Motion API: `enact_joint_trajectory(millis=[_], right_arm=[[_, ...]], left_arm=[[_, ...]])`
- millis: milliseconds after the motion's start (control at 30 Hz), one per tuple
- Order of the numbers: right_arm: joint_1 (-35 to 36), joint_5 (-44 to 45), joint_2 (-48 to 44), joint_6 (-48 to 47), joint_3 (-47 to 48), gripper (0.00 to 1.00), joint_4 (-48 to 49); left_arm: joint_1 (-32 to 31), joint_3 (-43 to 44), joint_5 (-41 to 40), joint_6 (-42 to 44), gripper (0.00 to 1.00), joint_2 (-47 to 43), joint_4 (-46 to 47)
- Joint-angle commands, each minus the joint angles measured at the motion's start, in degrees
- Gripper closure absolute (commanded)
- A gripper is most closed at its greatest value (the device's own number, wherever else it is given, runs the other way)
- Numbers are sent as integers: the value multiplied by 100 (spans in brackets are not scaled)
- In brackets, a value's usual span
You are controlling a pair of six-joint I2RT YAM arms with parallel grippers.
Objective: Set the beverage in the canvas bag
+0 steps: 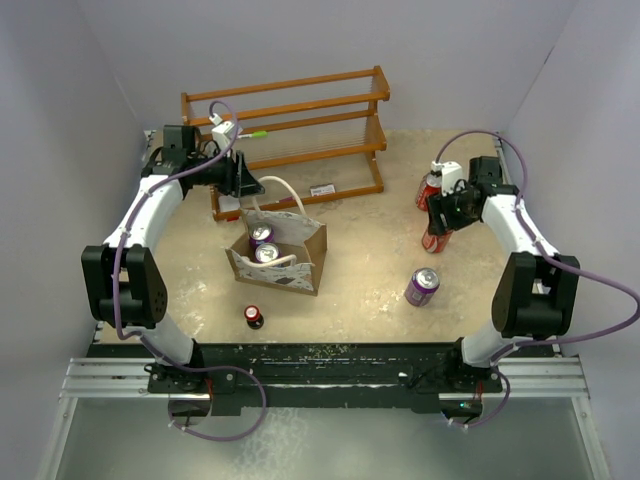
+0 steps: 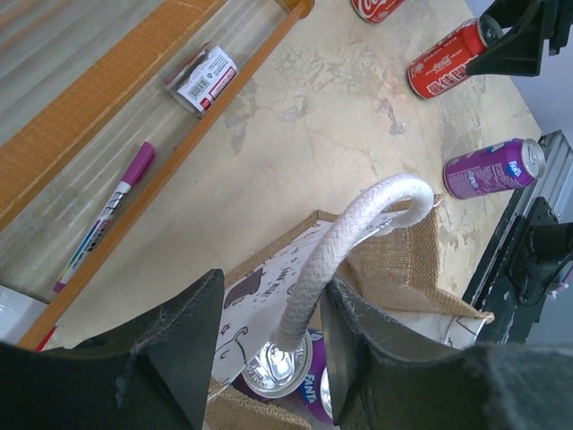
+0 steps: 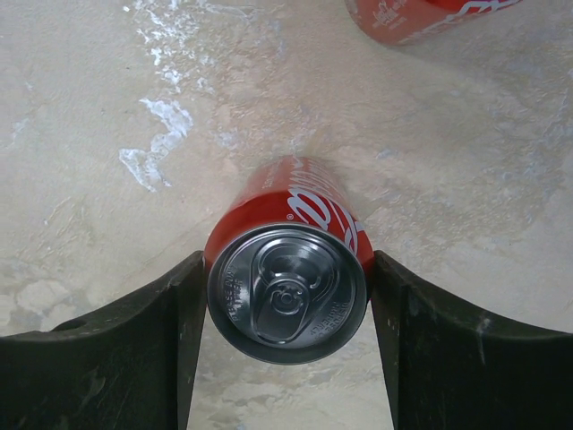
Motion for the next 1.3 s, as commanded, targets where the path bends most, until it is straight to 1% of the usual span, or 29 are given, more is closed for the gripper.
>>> enact_joint_trajectory(millis=[0, 167, 267, 433, 500, 600, 700, 867, 1067, 1267], right_arm=[[-26, -401, -523, -126, 521, 74, 49], [-4, -741, -930, -11, 876, 95, -159], [69, -871, -1188, 38, 1117, 100, -309], [413, -1011, -1524, 130, 1510, 100, -518], [728, -997, -1654, 172, 1669, 100, -559], [1250, -981, -1805, 233, 1859, 100, -531], [1656, -1271, -1864, 336, 2038, 100, -430], [2303, -1823, -1650, 501, 2355, 100, -276], [3099, -1915, -1272, 523, 2641, 100, 25], [3845, -1782, -698, 467, 3118, 100, 88]], left_arm=[[-50, -138, 130, -69, 50, -212, 310], [-57, -163, 115, -65, 50, -234, 326], [-61, -153, 120, -70, 50, -243, 326], [-61, -198, 111, -1, 50, -354, 325], [-61, -200, 105, 0, 48, -379, 330], [-61, -183, 141, 7, 41, -401, 301], [-52, -203, 160, 46, 36, -442, 274], [-46, -229, 152, 122, 34, -495, 262], [-44, -145, 194, 296, 34, -428, 83], [-22, -253, 202, 395, 33, -501, 105]])
